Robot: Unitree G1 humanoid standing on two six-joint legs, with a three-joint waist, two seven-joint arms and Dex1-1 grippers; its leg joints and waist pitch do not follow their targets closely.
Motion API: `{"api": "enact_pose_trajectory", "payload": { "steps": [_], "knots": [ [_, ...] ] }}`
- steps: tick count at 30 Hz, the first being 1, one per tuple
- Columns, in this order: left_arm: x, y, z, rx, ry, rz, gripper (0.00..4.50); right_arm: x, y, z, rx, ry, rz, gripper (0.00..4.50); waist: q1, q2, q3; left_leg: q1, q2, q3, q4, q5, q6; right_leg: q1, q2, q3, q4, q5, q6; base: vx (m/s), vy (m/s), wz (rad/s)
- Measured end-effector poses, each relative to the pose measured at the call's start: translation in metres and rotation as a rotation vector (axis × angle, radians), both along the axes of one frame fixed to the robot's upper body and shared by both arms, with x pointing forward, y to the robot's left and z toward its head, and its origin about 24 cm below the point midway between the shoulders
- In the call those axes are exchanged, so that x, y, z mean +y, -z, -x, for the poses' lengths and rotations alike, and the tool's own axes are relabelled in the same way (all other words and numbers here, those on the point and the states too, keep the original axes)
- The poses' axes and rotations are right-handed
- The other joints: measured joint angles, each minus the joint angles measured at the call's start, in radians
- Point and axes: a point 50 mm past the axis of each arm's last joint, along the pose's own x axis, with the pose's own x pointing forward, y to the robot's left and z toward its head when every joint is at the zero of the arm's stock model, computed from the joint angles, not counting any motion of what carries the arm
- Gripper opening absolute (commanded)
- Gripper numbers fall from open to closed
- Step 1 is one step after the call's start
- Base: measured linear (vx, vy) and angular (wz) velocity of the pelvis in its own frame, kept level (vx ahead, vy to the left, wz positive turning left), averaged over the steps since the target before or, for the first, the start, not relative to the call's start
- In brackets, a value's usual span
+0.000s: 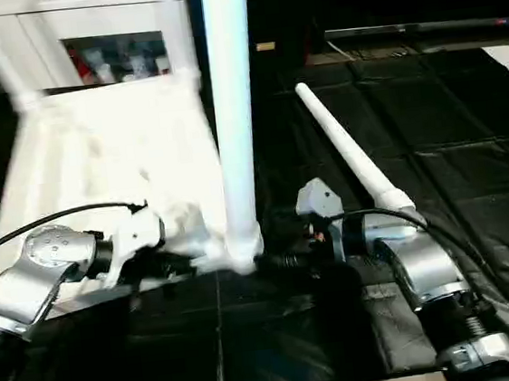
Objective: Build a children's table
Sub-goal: Rotate leg to tighten
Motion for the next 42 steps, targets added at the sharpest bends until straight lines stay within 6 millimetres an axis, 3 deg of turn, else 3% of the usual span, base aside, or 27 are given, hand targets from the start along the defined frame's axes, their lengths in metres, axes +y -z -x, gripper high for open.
{"api": "enact_pose_trajectory", "payload": {
  "steps": [3,9,23,35,38,42],
  "knots": [
    [-0.004,0.001,0.002,0.009,0.047,-0.003,0.00,0.005,0.000,0.001,0.011,-0.036,-0.012,4.47,0.006,0.000,0.000,0.000,0.001,0.000,0.001,0.000,0.000,0.000,0.000,0.000,0.002,0.000,0.000,0.000,0.000,0.00],
    [-0.009,0.001,0.005,0.022,0.110,-0.010,0.00,0.016,0.004,0.001,0.063,-0.112,-0.028,3.94,0.008,0.000,0.000,0.000,0.001,0.001,0.004,0.000,0.000,0.000,0.000,0.000,0.005,0.000,0.000,0.000,0.000,0.00],
    [-0.009,0.002,0.004,0.009,0.126,-0.024,0.00,0.015,0.006,0.003,0.087,-0.159,0.003,2.81,0.009,-0.001,-0.001,-0.001,0.001,0.002,0.005,0.001,-0.001,0.000,0.000,0.002,0.009,0.000,0.000,0.000,0.000,0.00],
    [-0.021,0.007,-0.002,0.062,0.006,0.058,0.00,0.009,0.011,0.005,0.133,-0.059,-0.018,2.74,0.026,0.001,-0.001,0.002,0.001,0.007,0.010,0.001,0.000,0.002,0.000,0.009,0.014,0.001,0.000,0.000,0.000,0.00],
    [-0.028,0.011,-0.009,0.078,-0.179,0.114,0.00,0.010,0.016,-0.003,0.106,0.177,-0.056,2.73,0.011,-0.001,-0.002,0.005,0.000,0.011,0.009,0.003,-0.005,0.003,0.000,0.014,0.014,0.006,0.000,0.000,0.000,0.00],
    [-0.045,0.015,-0.017,0.102,-0.423,0.170,0.00,0.026,0.023,-0.020,0.100,0.545,-0.133,2.73,-0.038,-0.002,-0.002,0.011,-0.001,0.012,0.009,0.004,-0.006,0.002,0.000,0.017,0.012,0.007,0.006,0.000,0.000,0.00]
  ]
}}
